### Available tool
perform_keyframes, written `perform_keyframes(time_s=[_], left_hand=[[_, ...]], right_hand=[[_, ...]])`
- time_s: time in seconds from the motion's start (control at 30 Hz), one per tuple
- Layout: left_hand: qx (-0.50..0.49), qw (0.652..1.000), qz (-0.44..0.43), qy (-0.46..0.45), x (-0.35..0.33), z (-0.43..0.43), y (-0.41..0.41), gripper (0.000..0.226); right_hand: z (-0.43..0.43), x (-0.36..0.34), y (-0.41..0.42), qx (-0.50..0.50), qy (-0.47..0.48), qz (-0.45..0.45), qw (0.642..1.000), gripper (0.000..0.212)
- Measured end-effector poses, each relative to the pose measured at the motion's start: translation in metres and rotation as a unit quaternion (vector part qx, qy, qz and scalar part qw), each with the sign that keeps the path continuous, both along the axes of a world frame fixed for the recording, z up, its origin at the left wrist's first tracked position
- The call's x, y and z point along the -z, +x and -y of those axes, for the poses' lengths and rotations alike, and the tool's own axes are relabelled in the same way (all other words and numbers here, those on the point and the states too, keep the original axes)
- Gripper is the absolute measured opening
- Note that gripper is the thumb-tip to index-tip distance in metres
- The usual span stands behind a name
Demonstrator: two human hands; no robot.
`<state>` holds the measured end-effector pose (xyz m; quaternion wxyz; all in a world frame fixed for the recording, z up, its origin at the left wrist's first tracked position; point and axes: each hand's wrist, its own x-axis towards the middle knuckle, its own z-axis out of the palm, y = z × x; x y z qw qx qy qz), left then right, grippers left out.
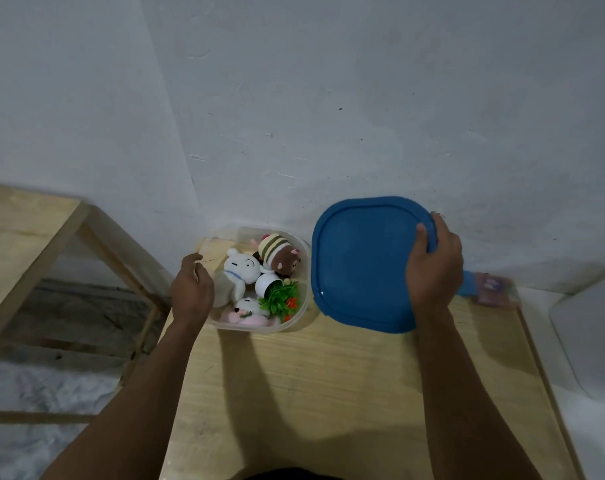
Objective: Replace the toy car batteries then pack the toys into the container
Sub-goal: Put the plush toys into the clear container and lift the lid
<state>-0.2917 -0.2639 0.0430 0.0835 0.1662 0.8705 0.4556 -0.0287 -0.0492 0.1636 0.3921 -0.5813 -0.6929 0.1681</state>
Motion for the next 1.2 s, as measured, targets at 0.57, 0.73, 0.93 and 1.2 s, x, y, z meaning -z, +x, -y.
perform_keyframes(time_s=[0.57, 0.73, 0.93, 1.2], left_hand=[[0.001, 0.983, 0.083, 0.165, -0.022, 0.000, -0.024, 0.056], [0.031, 0.991, 0.082, 0.106, -0.015, 0.009, -0.028, 0.040], [0.074, 0.987, 0.085, 0.113, -0.007, 0.030, -0.025, 0.025], [0.079, 0.983, 0.091, 0.136, -0.006, 0.036, -0.012, 0.015]], right_hand=[[0.004, -0.037, -0.057, -0.137, -0.065, -0.097, 0.984, 0.042], [0.017, -0.002, -0.104, -0.190, -0.240, -0.152, 0.940, 0.022], [0.034, 0.049, -0.148, -0.180, -0.335, -0.112, 0.918, 0.022], [0.037, 0.084, -0.159, -0.152, -0.314, -0.060, 0.935, 0.025]])
